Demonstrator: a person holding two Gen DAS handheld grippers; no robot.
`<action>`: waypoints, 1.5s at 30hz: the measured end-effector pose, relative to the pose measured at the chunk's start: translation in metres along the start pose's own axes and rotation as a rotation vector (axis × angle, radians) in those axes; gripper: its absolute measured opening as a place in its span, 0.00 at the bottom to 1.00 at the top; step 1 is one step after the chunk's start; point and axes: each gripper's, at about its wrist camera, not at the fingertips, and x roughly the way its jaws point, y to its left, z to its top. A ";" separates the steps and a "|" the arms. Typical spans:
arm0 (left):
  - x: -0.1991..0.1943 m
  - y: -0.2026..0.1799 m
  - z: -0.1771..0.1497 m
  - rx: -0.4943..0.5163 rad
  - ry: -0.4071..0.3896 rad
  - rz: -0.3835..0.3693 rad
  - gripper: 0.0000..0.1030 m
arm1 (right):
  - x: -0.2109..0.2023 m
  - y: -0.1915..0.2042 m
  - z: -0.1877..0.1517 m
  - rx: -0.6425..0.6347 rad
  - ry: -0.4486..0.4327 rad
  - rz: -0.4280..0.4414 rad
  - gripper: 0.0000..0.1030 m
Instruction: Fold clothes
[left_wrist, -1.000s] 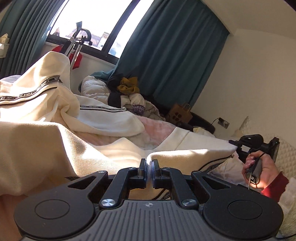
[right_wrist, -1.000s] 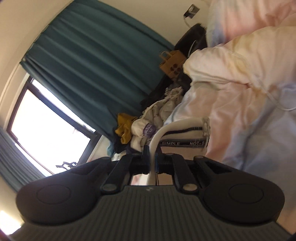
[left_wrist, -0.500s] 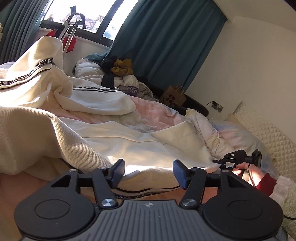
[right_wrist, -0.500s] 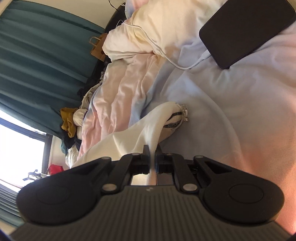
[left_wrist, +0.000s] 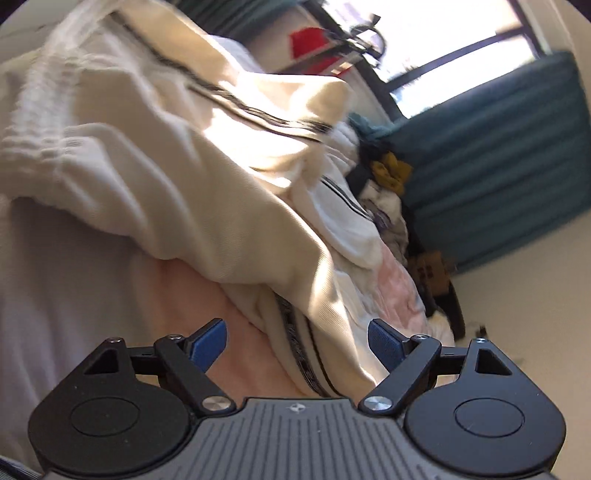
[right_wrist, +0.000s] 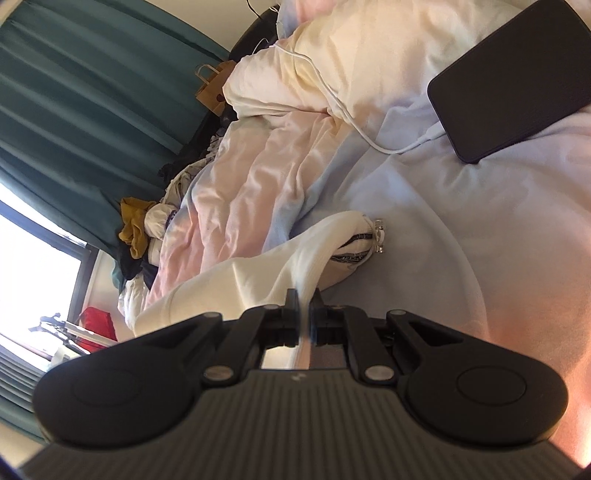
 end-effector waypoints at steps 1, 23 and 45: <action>-0.005 0.007 0.008 -0.055 -0.007 0.018 0.83 | 0.001 0.001 0.000 -0.004 -0.004 0.001 0.08; -0.104 0.050 0.109 -0.267 -0.357 0.094 0.14 | 0.001 0.012 0.004 -0.048 -0.091 -0.027 0.08; -0.129 0.105 0.082 -0.318 -0.246 0.134 0.15 | -0.025 -0.073 0.005 0.542 -0.102 0.109 0.15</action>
